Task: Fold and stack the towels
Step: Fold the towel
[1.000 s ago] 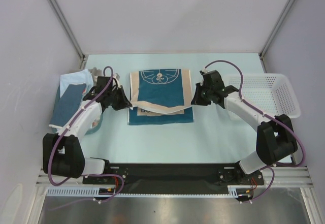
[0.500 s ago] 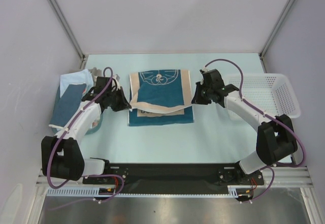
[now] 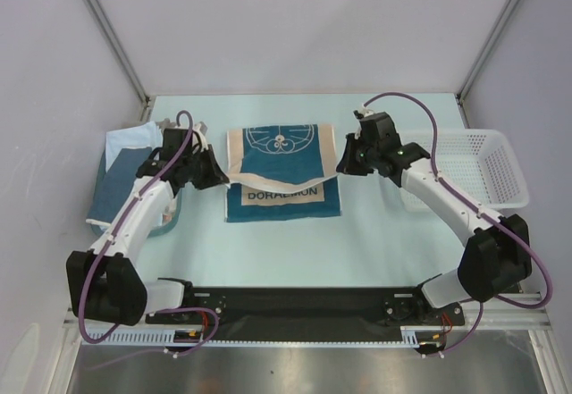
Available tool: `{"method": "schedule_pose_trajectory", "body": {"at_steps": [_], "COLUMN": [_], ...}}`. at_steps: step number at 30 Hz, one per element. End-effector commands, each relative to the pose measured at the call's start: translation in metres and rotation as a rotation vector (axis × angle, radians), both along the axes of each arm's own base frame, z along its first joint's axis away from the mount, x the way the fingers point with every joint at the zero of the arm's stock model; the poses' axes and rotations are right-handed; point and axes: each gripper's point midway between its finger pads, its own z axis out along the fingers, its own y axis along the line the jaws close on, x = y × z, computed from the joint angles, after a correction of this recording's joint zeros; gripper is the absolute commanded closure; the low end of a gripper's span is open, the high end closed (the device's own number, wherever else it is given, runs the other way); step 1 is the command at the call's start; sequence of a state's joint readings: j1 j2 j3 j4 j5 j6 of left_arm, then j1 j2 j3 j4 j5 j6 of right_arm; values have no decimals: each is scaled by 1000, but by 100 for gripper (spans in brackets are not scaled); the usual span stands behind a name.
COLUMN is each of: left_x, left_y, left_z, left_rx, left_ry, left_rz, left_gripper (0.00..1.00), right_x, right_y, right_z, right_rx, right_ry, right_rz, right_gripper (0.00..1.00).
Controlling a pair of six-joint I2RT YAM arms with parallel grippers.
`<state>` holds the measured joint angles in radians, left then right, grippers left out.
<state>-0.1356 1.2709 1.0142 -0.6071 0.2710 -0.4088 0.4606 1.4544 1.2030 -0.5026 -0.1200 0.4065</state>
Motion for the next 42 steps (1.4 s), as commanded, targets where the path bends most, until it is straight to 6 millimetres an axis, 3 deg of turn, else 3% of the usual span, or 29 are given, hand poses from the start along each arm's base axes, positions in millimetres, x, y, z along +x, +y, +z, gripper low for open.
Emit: {"method": "schedule_pose_trajectory", "body": {"at_steps": [1, 6, 14, 16, 18, 21, 26, 29, 30, 32, 34, 35, 36, 39, 40, 41, 42], "left_x": [-1, -9, -23, -28, -31, -33, -25, -8, 0, 26, 56, 67, 87, 130, 142, 152, 170], "left_y": [0, 1, -3, -3, -5, -5, -2, -3, -2, 1, 6, 7, 8, 16, 17, 19, 17], "left_z": [21, 10, -17, -25, -29, -28, -21, -9, -14, -3, -3, -4, -7, 2, -17, -24, -14], "left_rx": [11, 14, -17, -20, -26, -29, -11, -17, -11, 6, 30, 44, 59, 106, 131, 152, 149], "left_ry": [-58, -36, 19, 42, 50, 46, 31, 0, 15, -25, -36, -36, -29, -83, -45, -35, -64], "left_rz": [-17, -17, -25, -25, -31, -33, -16, 5, 17, 62, 115, 130, 148, 207, 215, 221, 219], "left_gripper": [100, 100, 99, 87, 73, 61, 54, 52, 50, 49, 49, 48, 48, 48, 48, 48, 50], "right_x": [-3, -10, -24, -28, -32, -35, -29, -12, -4, 18, 42, 60, 74, 118, 129, 139, 154], "right_y": [-1, 0, -2, -1, 0, 0, 1, -4, -5, -3, -10, -8, -12, -13, -12, -10, -8], "right_z": [20, 11, -21, -26, -31, -32, -24, -15, -18, -5, -15, 0, -13, -2, -22, -26, -17], "right_rx": [0, 2, -14, -7, -5, -4, -5, -11, -18, 12, 1, 17, 3, 28, 20, 21, 36], "right_ry": [-49, -32, 31, 42, 51, 48, 28, -6, -3, -41, -32, -81, -68, -134, -102, -103, -133], "right_rz": [7, 13, 12, 18, 22, 30, 28, -3, -16, -28, -55, -63, -80, -107, -109, -108, -111], "right_gripper": [100, 100, 100, 93, 69, 49, 41, 41, 41, 42, 44, 45, 45, 50, 51, 53, 53]}}
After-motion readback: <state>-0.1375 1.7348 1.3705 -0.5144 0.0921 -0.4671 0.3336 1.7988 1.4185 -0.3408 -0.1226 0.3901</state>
